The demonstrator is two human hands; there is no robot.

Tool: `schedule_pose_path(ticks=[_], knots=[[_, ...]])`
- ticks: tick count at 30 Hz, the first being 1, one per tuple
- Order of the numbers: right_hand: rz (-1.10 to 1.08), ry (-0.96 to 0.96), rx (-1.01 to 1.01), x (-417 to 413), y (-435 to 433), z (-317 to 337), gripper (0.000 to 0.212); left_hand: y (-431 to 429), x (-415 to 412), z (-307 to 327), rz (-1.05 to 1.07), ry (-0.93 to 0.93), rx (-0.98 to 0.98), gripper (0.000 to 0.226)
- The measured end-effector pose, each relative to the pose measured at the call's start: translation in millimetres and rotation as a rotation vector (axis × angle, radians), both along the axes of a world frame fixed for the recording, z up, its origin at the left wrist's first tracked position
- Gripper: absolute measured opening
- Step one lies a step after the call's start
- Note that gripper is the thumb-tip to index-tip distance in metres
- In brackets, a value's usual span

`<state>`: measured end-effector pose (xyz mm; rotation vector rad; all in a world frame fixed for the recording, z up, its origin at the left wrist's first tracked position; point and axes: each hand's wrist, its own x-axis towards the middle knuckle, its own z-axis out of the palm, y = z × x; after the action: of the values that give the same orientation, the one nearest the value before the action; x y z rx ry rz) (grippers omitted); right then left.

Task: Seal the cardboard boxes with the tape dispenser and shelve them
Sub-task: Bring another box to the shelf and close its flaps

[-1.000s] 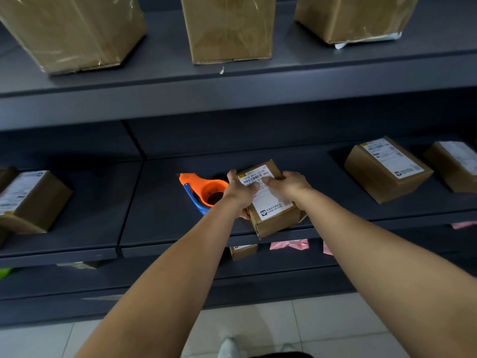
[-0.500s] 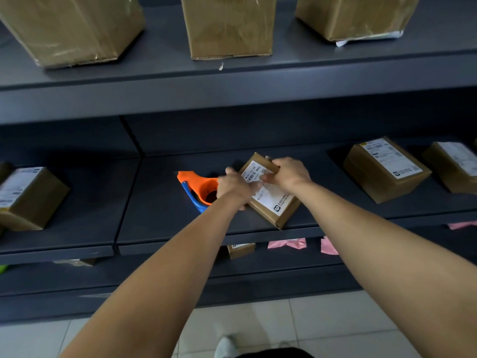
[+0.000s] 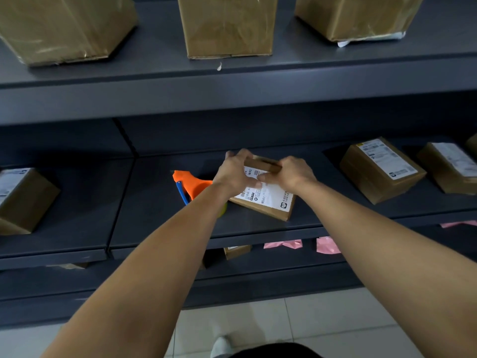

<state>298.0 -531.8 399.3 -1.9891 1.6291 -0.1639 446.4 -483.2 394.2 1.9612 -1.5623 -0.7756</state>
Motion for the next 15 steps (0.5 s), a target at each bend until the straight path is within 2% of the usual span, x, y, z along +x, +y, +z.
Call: schedule_pose_path(ticks=[2,10,15], knots=[[-0.028,0.014,-0.027,-3,0,2,0.06,1,-2,2,0.014,-0.004,-0.02,0.062],[0.046,-0.017,-0.094,-4,5,8,0.055,4,-5,3,0.038,0.008,-0.104,0.048],[0.119,0.016,-0.09,-6,11,13,0.059,13,-3,-6,-0.029,-0.081,-0.132,0.058]])
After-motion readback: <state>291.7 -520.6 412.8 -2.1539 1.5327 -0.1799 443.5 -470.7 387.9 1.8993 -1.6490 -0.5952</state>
